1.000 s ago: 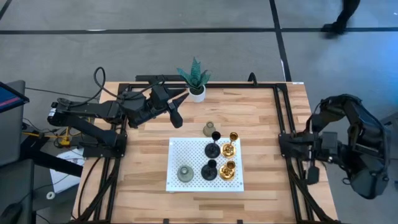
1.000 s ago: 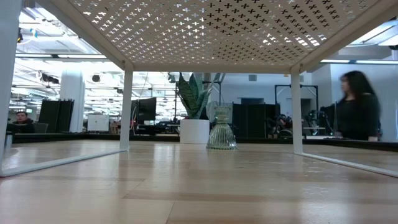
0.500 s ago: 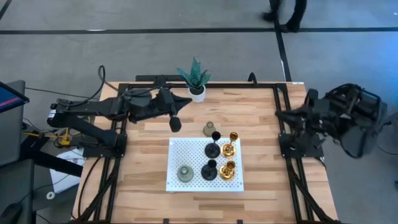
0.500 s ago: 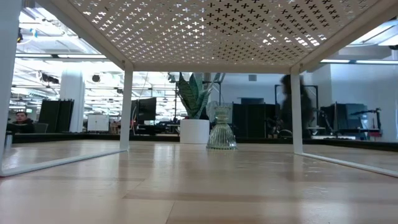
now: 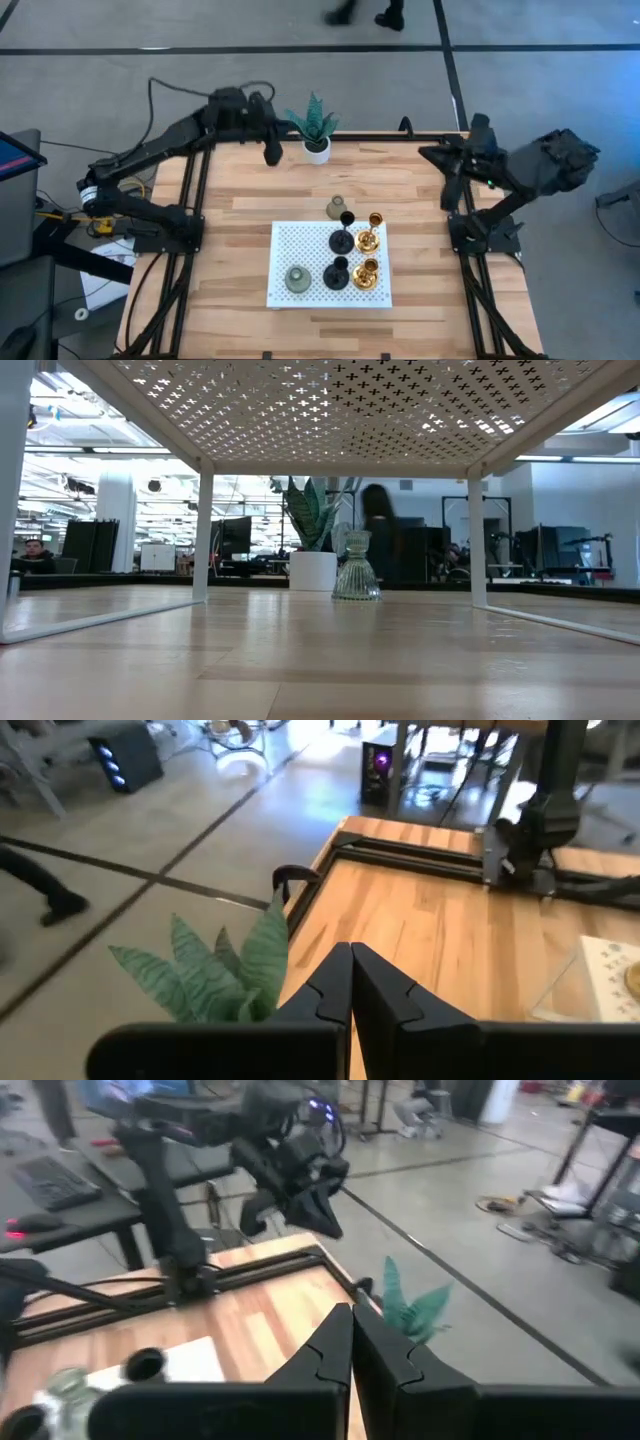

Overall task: Pick & Place candle stick holders
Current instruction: Align the transparent candle holder with the other transparent candle holder on the shelf

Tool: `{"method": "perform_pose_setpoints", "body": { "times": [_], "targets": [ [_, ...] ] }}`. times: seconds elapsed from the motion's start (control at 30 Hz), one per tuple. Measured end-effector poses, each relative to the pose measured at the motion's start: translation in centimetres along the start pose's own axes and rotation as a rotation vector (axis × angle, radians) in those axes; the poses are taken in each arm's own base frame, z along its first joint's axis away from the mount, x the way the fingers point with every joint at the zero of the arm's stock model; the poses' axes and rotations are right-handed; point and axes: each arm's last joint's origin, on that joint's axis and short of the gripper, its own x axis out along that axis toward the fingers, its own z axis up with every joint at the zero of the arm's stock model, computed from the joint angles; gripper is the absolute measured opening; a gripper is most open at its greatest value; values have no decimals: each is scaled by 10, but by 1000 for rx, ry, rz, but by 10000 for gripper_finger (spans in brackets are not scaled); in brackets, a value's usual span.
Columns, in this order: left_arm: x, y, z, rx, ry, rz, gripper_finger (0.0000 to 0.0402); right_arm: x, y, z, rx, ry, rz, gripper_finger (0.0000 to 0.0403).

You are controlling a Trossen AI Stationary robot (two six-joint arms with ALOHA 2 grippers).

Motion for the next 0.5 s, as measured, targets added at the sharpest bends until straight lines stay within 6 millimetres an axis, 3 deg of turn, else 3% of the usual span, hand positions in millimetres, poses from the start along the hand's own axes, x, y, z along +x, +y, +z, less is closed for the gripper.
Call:
{"method": "perform_pose_setpoints", "body": {
  "times": [0.13, 0.27, 0.5],
  "targets": [
    [16, 23, -13, -104, 44, -131, 5, 15, -13, 3, 29, 11, -110, 0],
    [47, 37, -35, -254, 135, -310, 3, 31, -22, 4, 52, 55, -139, 0],
    [99, 36, -73, -449, 298, -459, 4, 61, -34, 4, 85, 120, -210, 0]
  ]
}}
